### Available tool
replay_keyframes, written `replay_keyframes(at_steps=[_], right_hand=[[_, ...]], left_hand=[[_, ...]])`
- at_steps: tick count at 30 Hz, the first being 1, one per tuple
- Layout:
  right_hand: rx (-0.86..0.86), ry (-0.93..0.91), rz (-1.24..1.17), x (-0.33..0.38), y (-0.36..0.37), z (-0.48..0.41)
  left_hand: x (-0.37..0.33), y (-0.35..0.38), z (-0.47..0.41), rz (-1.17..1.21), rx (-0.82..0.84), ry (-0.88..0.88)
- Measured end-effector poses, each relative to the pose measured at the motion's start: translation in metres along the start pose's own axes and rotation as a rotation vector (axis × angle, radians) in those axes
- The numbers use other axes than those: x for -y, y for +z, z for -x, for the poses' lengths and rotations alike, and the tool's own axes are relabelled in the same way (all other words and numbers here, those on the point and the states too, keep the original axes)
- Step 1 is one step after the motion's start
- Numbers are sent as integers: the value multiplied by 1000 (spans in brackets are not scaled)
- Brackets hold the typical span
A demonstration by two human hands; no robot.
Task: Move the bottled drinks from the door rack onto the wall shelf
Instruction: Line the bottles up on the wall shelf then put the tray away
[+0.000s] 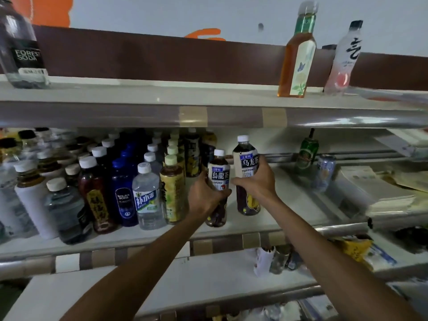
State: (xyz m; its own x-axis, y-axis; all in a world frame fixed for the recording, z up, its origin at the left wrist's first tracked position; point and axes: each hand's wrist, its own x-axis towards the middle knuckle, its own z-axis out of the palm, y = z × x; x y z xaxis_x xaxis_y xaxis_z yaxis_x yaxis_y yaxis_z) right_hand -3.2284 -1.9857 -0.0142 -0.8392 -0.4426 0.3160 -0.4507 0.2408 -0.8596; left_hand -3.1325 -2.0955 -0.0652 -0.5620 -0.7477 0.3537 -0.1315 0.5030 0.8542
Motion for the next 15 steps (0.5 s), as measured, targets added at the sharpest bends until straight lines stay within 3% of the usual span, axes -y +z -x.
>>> replay_keyframes(at_steps=[8,15], right_hand=[[30,3,0,-14,9,-55],[76,-5,-23,-29,24,-80]], left_hand=[[2,28,-37,-27,-158,-167],[12,39,-52,113,-67,-223]])
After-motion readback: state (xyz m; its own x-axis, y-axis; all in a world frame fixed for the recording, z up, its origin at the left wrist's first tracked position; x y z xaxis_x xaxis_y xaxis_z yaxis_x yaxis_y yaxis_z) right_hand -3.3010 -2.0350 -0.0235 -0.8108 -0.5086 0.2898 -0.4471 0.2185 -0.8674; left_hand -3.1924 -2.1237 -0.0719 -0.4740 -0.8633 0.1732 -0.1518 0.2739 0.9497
